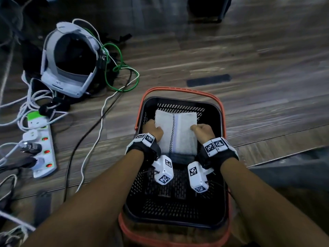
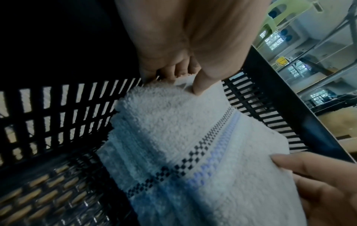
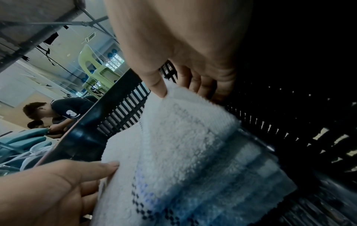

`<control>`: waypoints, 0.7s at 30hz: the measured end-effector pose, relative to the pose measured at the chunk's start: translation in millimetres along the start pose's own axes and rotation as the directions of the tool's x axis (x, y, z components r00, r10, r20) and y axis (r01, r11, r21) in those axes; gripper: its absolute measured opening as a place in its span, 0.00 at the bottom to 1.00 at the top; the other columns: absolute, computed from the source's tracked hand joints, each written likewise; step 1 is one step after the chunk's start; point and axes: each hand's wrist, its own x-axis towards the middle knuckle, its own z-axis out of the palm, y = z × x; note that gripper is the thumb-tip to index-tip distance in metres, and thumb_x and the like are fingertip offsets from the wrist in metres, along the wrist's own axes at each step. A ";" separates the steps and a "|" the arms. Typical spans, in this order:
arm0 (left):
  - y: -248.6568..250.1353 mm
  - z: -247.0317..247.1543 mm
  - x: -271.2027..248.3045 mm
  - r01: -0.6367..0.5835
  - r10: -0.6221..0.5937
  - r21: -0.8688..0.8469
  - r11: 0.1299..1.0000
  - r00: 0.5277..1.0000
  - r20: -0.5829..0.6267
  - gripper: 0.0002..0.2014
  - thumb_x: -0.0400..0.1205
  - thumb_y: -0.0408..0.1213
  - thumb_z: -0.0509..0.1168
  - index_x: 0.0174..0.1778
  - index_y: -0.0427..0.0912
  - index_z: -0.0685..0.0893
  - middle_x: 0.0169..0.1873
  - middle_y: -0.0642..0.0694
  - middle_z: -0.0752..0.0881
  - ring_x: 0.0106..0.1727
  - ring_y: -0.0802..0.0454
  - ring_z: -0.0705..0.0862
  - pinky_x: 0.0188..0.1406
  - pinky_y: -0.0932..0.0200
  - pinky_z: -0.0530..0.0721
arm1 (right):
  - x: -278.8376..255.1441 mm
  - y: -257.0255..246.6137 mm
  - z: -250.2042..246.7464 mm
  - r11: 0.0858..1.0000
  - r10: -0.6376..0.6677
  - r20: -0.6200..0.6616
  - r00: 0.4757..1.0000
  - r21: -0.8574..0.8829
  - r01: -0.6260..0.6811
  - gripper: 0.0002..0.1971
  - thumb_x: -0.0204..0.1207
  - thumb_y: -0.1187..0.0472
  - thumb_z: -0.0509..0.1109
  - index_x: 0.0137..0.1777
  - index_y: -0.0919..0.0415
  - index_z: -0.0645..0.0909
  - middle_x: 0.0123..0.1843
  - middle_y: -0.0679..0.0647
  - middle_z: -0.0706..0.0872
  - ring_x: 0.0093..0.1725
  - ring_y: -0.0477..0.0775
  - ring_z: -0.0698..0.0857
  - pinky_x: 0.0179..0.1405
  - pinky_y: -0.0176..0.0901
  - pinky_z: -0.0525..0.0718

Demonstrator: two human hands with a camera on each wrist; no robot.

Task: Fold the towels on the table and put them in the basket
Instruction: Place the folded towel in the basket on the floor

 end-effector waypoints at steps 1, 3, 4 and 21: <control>-1.1 1.6 0.7 -0.006 0.005 -0.001 1.000 1.000 -0.010 0.14 0.82 0.30 0.58 0.61 0.30 0.77 0.61 0.34 0.83 0.62 0.37 0.80 0.54 0.57 0.75 | 1.3 1.6 0.9 1.000 -0.005 -0.006 1.000 -0.006 0.005 0.12 0.76 0.63 0.64 0.50 0.72 0.83 0.51 0.67 0.86 0.50 0.63 0.84 0.47 0.45 0.77; -1.8 3.7 1.1 -0.015 0.015 -0.005 1.000 1.000 -0.023 0.13 0.82 0.30 0.58 0.62 0.30 0.77 0.61 0.33 0.83 0.62 0.37 0.80 0.55 0.56 0.75 | 2.9 3.5 2.3 1.000 -0.009 -0.003 1.000 -0.018 0.009 0.12 0.77 0.63 0.63 0.53 0.71 0.82 0.56 0.66 0.86 0.51 0.62 0.83 0.49 0.45 0.78; -2.2 4.5 1.2 -0.015 0.014 -0.012 1.000 1.000 -0.028 0.14 0.83 0.30 0.58 0.62 0.30 0.77 0.61 0.33 0.82 0.62 0.37 0.80 0.56 0.56 0.75 | 3.9 4.7 2.6 1.000 -0.008 0.002 1.000 -0.020 0.008 0.12 0.77 0.63 0.63 0.55 0.70 0.82 0.57 0.65 0.86 0.53 0.62 0.83 0.50 0.45 0.77; -27.9 52.3 4.9 -0.337 0.401 0.563 0.754 0.916 0.011 0.27 0.87 0.42 0.40 0.82 0.42 0.41 0.83 0.43 0.40 0.83 0.49 0.39 0.82 0.45 0.44 | 5.1 37.6 51.4 0.537 -0.553 -0.053 0.831 -0.785 0.307 0.32 0.76 0.52 0.45 0.80 0.66 0.60 0.81 0.63 0.63 0.80 0.61 0.63 0.74 0.61 0.67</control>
